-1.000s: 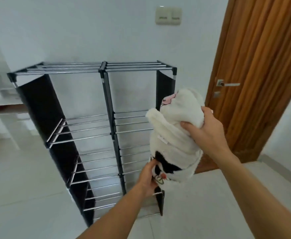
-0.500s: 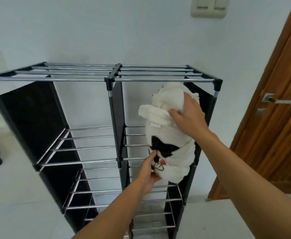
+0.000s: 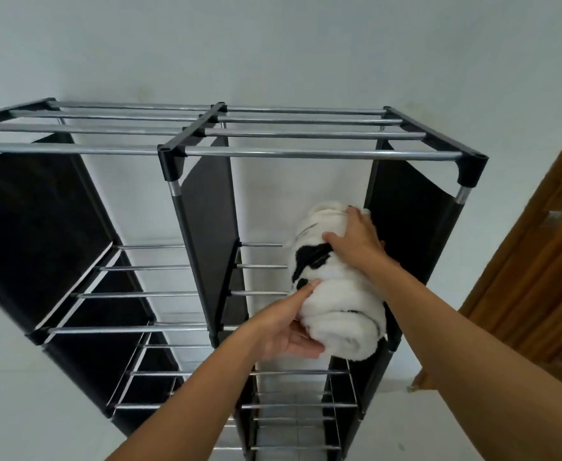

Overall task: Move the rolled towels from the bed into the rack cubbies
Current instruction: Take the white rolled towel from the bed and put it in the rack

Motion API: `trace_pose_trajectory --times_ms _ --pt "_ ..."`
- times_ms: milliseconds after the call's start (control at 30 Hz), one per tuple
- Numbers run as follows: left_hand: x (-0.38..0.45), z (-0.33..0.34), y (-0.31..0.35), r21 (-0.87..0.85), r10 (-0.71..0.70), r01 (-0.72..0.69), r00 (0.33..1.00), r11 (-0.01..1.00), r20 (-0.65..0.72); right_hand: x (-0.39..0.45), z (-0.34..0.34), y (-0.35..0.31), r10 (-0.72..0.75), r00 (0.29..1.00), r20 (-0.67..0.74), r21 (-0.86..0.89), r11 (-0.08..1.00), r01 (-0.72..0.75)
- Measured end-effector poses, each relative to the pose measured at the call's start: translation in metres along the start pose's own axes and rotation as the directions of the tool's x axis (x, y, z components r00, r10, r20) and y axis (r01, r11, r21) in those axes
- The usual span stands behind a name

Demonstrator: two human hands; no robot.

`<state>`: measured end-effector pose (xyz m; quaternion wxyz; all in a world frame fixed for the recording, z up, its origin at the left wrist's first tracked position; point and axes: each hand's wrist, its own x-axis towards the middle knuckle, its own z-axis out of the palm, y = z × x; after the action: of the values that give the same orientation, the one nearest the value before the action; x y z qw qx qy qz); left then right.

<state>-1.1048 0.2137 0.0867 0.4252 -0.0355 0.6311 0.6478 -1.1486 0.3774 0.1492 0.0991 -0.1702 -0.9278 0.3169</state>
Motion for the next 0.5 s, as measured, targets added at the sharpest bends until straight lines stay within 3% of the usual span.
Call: trace_pose_trajectory --times_ms 200,267,400,500 --pt "0.006 0.011 0.008 -0.062 0.037 -0.041 0.998 0.997 -0.054 0.015 0.006 0.019 0.209 0.974 0.092 0.113 0.969 -0.219" --pt "0.004 0.015 0.013 -0.087 0.074 -0.079 0.995 0.993 -0.062 0.016 0.002 0.02 0.183 0.978 0.103 0.12 0.973 -0.195" --pt "0.006 0.02 0.024 -0.132 0.172 -0.187 0.978 0.973 -0.121 0.019 -0.007 0.014 0.069 0.998 -0.008 0.224 0.972 -0.066" --pt "0.009 0.02 0.024 -0.11 0.182 -0.202 0.969 0.973 -0.164 0.015 -0.001 0.015 0.07 0.998 -0.005 0.198 0.978 -0.067"
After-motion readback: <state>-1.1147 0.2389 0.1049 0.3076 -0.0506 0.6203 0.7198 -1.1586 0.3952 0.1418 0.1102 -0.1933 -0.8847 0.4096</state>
